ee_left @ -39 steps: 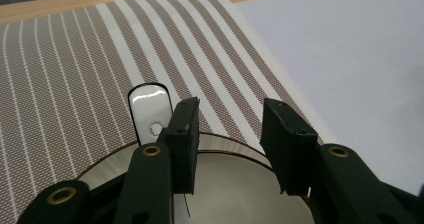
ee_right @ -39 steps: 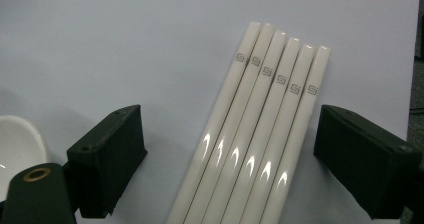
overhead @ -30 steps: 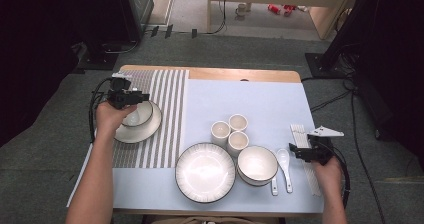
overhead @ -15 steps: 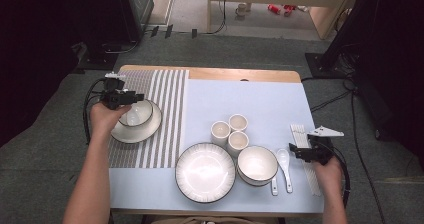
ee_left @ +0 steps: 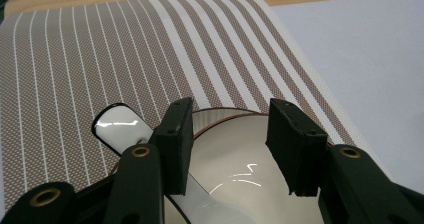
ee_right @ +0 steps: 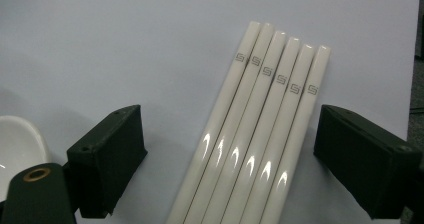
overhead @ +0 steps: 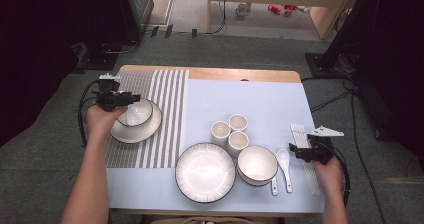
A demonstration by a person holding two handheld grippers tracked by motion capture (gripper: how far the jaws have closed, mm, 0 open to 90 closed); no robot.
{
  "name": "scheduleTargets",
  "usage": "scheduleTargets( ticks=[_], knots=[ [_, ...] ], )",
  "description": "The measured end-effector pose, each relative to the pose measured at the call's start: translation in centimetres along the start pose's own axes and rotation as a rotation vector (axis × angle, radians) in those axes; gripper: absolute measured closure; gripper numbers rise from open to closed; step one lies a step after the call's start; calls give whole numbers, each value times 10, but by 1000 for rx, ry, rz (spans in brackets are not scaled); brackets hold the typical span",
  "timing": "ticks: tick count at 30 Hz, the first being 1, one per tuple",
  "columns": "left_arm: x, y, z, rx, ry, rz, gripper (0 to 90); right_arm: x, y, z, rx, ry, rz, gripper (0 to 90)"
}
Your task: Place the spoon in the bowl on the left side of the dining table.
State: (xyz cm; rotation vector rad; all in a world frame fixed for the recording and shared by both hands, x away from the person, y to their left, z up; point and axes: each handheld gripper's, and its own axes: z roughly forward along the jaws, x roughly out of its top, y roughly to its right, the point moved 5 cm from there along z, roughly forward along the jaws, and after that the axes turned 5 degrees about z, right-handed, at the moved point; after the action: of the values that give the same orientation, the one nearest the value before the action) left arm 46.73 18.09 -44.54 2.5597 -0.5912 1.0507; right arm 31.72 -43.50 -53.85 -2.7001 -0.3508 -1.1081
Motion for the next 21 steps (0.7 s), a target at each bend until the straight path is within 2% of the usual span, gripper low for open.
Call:
scheduleTargets(
  ticks=[5, 9, 14, 21],
  knots=[
    [0, 0, -2, 0, 8, -9, 525, 0, 0, 0, 0, 0, 0, 121],
    [2, 3, -2, 3, 11, 3, 518, 0, 0, 0, 0, 0, 0, 121],
    [1, -1, 0, -10, 9, -40, 489, 0, 0, 0, 0, 0, 0, 121],
    [0, -2, -3, -10, 6, -43, 482, 0, 0, 0, -1, 0, 0, 121]
  ],
)
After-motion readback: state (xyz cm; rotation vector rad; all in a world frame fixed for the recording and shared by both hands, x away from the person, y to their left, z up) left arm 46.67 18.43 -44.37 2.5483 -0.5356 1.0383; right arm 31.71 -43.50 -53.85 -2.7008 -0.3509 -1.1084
